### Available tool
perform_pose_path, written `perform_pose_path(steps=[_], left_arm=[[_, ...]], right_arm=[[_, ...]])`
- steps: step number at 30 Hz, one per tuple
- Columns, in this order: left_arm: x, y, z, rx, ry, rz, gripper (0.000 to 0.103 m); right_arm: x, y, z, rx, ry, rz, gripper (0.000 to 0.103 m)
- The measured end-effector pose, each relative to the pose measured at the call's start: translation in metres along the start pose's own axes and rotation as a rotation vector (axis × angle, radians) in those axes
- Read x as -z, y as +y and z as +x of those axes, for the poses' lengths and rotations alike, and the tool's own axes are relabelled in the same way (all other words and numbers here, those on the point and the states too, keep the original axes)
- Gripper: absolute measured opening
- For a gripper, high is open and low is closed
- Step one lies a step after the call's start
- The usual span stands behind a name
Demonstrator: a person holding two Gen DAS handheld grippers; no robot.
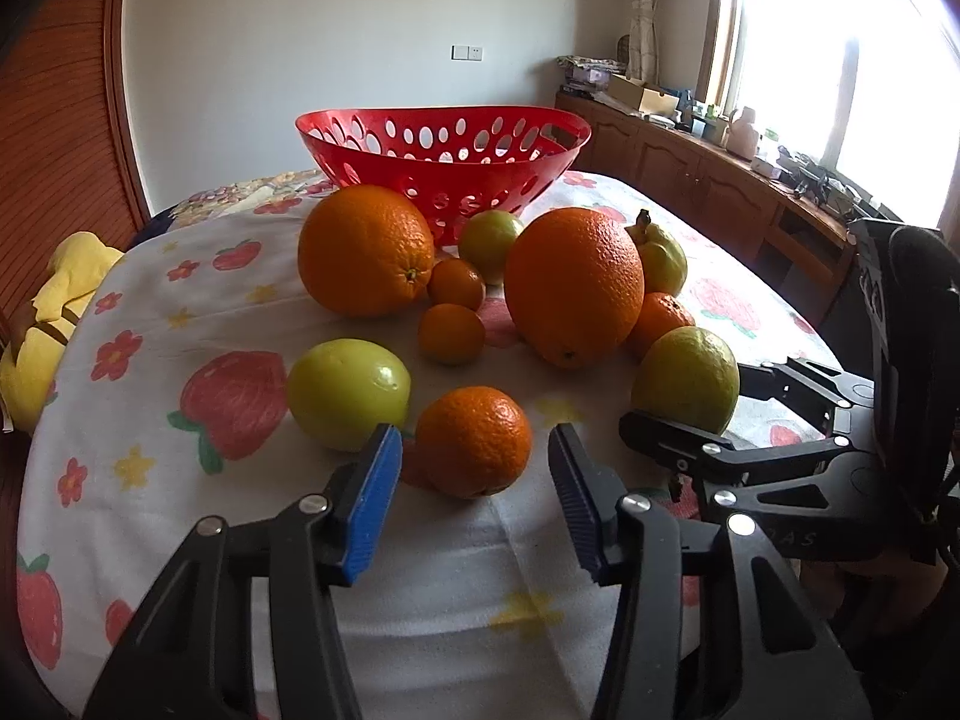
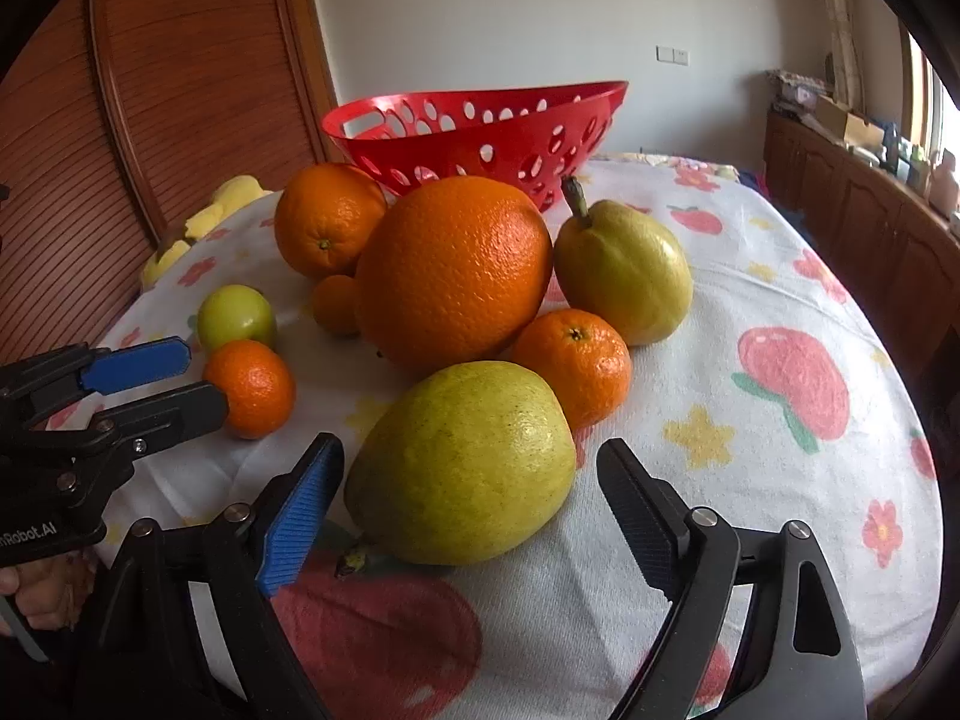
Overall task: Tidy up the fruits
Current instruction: 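Grasp a mandarin with the left tool while the right tool grasps a yellow pomelo, then carry the mandarin and pomelo into the red basket and open both tools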
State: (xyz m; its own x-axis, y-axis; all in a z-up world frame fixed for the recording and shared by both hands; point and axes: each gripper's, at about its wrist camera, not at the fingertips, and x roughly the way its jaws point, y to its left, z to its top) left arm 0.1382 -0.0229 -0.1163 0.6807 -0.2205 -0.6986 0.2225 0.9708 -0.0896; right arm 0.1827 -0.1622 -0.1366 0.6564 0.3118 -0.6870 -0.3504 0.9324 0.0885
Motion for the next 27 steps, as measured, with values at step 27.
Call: perform_pose_path(steps=[27], left_arm=[[0.004,-0.001,0.013,-0.03,0.012,0.002,0.043]], right_arm=[[0.017,-0.009,-0.016,-0.048,-0.01,0.025,0.072]])
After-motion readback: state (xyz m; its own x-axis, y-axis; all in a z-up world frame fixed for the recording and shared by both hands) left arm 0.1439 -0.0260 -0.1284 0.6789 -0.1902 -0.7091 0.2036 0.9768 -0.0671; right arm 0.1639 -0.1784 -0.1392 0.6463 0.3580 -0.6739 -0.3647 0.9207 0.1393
